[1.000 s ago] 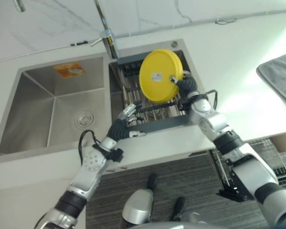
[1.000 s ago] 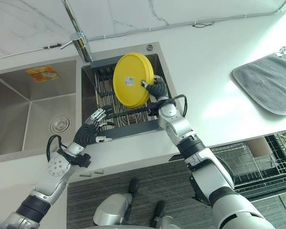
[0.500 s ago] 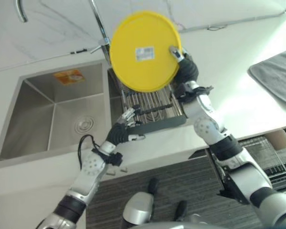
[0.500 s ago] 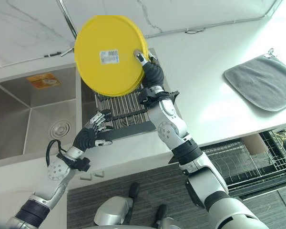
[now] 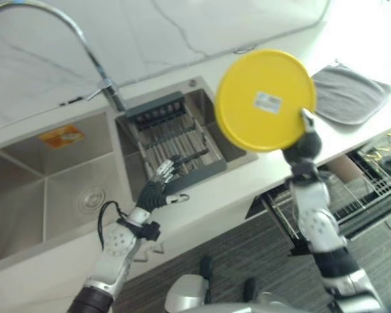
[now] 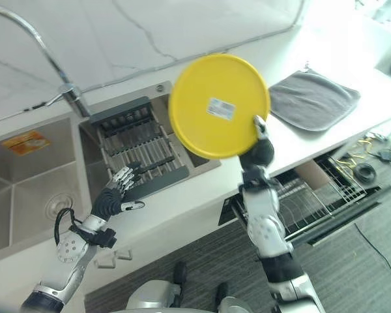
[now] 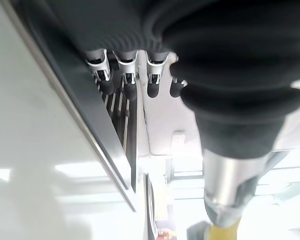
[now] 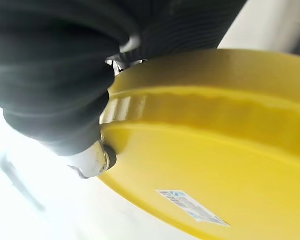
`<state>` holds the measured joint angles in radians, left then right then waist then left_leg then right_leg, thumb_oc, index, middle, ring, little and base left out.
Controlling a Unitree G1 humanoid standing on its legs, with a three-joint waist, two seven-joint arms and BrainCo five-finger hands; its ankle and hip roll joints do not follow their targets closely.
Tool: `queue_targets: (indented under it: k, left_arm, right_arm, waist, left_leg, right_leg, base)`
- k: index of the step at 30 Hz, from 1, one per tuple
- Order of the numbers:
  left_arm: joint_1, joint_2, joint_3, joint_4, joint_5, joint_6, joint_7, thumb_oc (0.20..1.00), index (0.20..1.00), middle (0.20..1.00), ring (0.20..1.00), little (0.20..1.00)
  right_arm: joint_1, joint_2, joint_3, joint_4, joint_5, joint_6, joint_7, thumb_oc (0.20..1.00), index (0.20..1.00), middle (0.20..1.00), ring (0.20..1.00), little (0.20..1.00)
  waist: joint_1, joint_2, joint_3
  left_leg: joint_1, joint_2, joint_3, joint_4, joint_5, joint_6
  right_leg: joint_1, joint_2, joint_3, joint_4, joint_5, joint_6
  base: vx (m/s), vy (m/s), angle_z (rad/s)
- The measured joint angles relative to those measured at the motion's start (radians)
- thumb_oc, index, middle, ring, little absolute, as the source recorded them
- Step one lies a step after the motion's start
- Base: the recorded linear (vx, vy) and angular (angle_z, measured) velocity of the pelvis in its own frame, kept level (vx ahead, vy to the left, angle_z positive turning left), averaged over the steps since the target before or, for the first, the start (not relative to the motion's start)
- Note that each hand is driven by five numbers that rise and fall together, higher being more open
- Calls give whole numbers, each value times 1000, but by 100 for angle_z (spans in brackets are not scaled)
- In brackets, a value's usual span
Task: Place the dishes in the dishwasher.
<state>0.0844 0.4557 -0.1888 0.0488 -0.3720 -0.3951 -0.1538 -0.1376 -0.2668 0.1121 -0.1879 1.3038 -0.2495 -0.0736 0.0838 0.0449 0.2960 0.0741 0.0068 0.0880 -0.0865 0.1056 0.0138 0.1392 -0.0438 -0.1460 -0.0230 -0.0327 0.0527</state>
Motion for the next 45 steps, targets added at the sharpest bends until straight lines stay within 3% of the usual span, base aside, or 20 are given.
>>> queue_targets:
  k: [5,10,17,19,22,24,25,26,27,31,33,37,45]
  left_arm:
    - [0,-20,2,-2,5,0,0,1000,1000,1000,1000,1000]
    - [3,-25,2,-34,22,4,-1,1000,1000,1000,1000,1000]
    - [3,-24,4,-53,41,4,21,1000,1000,1000,1000,1000]
    - [16,-24,25,-54,41,4,28,1000,1000,1000,1000,1000]
    - [63,-18,82,-56,43,3,62,1000,1000,1000,1000,1000]
    - [61,-15,84,-58,47,1,83,1000,1000,1000,1000,1000]
    - [63,0,87,-69,48,2,93,1000,1000,1000,1000,1000]
    - [62,6,92,-74,49,2,99,1000,1000,1000,1000,1000]
    - [71,-10,82,-89,54,-6,111,1000,1000,1000,1000,1000]
    - [55,-27,77,-104,78,-47,122,1000,1000,1000,1000,1000]
    - [7,-27,75,-104,78,-51,126,1000,1000,1000,1000,1000]
    - [-90,-24,67,-109,77,-73,152,1000,1000,1000,1000,1000]
    - [-87,-23,66,-109,77,-83,189,1000,1000,1000,1000,1000]
  right_arm:
    - [169,6,-96,4,34,-18,118,200,200,200,200,200]
    - [204,23,-157,-19,32,-21,185,200,200,200,200,200]
    - [254,67,-185,-14,31,-28,196,200,200,200,200,200]
    - [263,83,-205,6,32,-26,195,200,200,200,200,200]
    - [226,83,-185,82,32,4,196,200,200,200,200,200]
    - [222,77,-166,109,32,18,196,200,200,200,200,200]
    - [222,79,-149,109,31,31,196,200,200,200,200,200]
    - [221,81,-138,112,31,42,196,200,200,200,200,200]
    - [216,39,-116,124,30,50,180,200,200,200,200,200]
    - [160,-38,-93,188,18,48,153,200,200,200,200,200]
    - [129,-50,-94,217,13,45,138,200,200,200,200,200]
    - [59,-57,-89,225,10,47,121,200,200,200,200,200]
    - [25,-59,-79,264,-79,108,98,200,200,200,200,200]
  waist:
    - [-107,-2,-9]
    - [-143,-9,-40]
    - [-174,-12,-41]
    - [-171,-12,-42]
    - [-118,-8,-46]
    - [-101,-14,-50]
    - [-88,-32,-55]
    - [-83,-44,-56]
    - [-73,-9,-63]
    - [-74,44,-55]
    - [-77,63,-27]
    - [-78,91,96]
    - [-75,93,103]
  left_leg:
    - [16,21,88,-1,-12,2]
    - [15,31,116,0,-16,-5]
    - [13,31,169,0,-25,2]
    - [15,39,192,0,-24,2]
    - [16,88,311,0,-27,-1]
    - [15,105,337,0,-23,-8]
    - [16,99,338,0,-31,-28]
    - [21,102,331,0,-22,-44]
    - [25,145,293,0,-8,-64]
    - [-22,173,236,1,7,-86]
    - [-64,169,222,20,14,-96]
    - [-109,134,223,37,16,-85]
    - [-76,81,222,36,-7,-52]
  right_leg:
    - [-25,-4,21,7,2,12]
    - [-47,4,36,10,17,18]
    - [-78,-2,75,27,19,24]
    - [-84,-10,42,24,15,32]
    - [-124,-87,-204,74,-2,39]
    - [-127,-163,-253,107,-3,56]
    - [-108,-204,-247,88,23,78]
    - [-86,-200,-251,63,67,140]
    - [-72,-143,-245,35,77,117]
    - [-125,-103,-221,36,82,83]
    - [-165,-113,-218,53,87,84]
    - [-219,-153,-199,77,105,90]
    - [-195,-207,-193,93,110,108]
  base:
    - [-16,-10,-55]
    - [-17,-21,-24]
    - [-18,-24,-21]
    - [-35,-58,-31]
    - [-22,-122,-102]
    - [17,-138,-66]
    - [40,-155,-36]
    - [24,-224,-35]
    - [-2,-138,-22]
    - [-62,-41,-20]
    - [-138,9,-5]
    - [-16,79,-2]
    - [59,41,2]
